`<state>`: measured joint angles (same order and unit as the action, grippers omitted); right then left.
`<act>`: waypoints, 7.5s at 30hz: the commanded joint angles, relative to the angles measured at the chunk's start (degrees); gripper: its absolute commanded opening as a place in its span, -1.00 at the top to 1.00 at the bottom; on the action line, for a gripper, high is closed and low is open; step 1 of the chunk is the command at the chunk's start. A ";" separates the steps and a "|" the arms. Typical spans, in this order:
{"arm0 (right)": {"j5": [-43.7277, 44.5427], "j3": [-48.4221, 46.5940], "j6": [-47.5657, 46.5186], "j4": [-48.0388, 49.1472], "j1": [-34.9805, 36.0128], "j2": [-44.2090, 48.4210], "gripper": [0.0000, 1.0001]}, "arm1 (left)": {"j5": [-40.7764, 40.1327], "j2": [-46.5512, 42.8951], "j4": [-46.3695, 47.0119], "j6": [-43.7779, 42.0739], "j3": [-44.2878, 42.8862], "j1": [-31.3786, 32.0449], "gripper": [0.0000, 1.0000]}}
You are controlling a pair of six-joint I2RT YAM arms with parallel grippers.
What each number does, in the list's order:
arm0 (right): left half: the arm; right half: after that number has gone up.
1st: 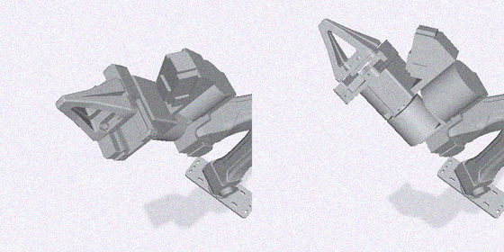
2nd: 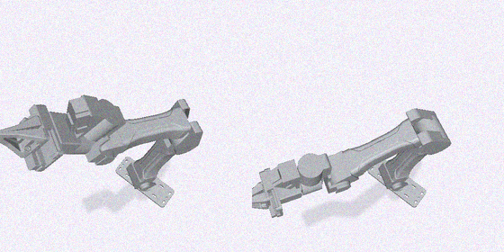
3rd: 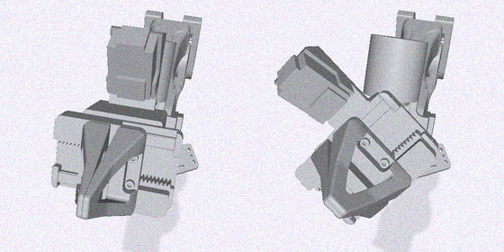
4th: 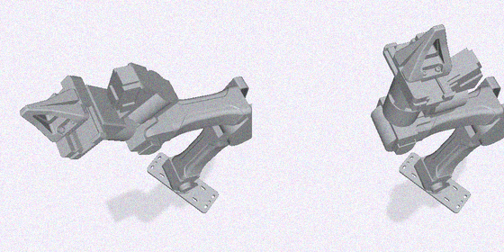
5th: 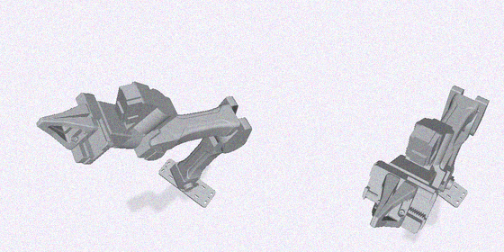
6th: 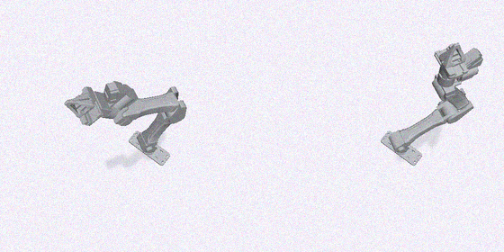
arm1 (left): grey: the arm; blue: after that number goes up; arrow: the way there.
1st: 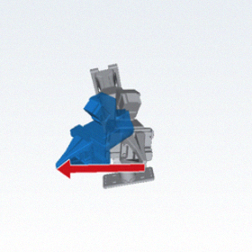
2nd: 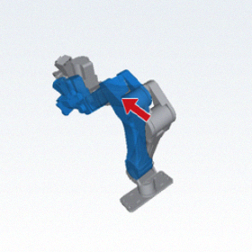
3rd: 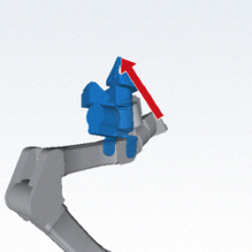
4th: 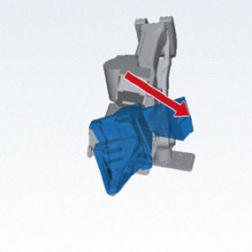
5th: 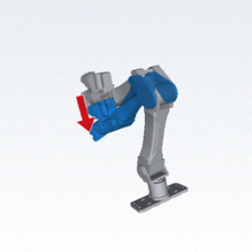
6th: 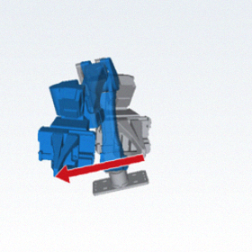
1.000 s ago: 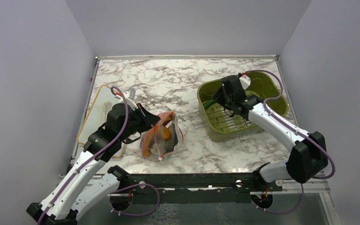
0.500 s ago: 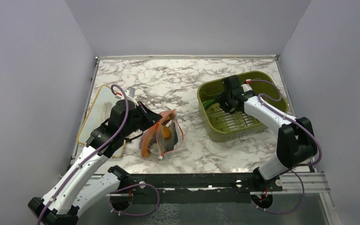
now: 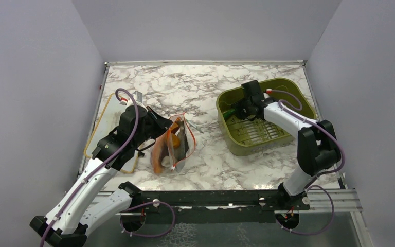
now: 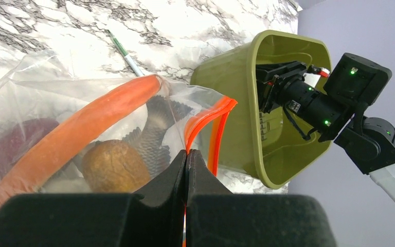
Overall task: Place the food in the zip-top bag and seal the zipper
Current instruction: Pick up the fake vegetable from the bin, then place the fake vegetable in the zipper food storage bag, then zip the zipper food storage bag at the center of the board.
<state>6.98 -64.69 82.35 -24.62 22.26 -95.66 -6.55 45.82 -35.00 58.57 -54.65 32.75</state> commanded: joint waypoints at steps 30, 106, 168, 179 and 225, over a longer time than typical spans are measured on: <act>-0.58 -5.38 1.15 0.62 -0.49 -10.97 0.36 | -2.60 -1.50 0.34 -0.08 -0.85 0.06 1.00; -34.82 15.00 -44.18 26.31 9.60 40.11 0.62 | 1.69 -8.89 15.04 -10.73 10.01 0.12 1.00; -7.80 2.70 -36.09 16.67 39.59 14.25 0.36 | 5.34 -9.89 22.37 -3.27 10.75 0.12 1.00; -14.07 3.45 -42.34 21.49 39.76 15.39 0.20 | 5.56 -10.36 22.04 -3.11 10.87 0.12 1.00; 0.91 3.83 -25.36 5.49 39.71 23.12 0.99 | 7.46 -16.45 21.86 -15.11 13.38 0.14 0.11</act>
<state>4.62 -62.52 52.36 -22.15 61.56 -75.16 -1.06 31.64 -16.27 50.72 -41.65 32.75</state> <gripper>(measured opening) 0.012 0.307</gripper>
